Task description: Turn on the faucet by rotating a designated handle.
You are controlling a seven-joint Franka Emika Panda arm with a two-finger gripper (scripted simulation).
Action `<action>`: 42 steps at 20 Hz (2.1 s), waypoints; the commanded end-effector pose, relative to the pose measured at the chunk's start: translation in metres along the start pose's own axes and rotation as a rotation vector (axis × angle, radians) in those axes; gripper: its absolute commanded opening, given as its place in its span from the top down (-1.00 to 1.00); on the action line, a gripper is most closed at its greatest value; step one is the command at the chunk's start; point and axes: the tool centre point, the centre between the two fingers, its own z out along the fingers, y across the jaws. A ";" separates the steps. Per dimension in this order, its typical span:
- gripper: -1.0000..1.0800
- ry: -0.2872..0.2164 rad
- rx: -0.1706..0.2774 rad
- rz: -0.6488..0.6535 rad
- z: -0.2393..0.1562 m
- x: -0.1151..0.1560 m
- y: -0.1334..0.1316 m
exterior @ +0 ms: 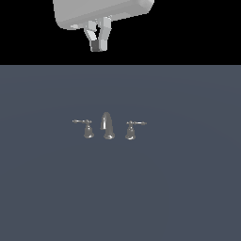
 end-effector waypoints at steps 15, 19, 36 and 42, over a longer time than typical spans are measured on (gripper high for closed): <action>1.00 0.001 0.012 0.413 0.100 0.088 -0.033; 1.00 0.002 0.014 0.519 0.125 0.112 -0.035; 1.00 0.008 0.021 0.953 0.226 0.212 -0.015; 1.00 0.008 0.023 1.023 0.242 0.227 -0.008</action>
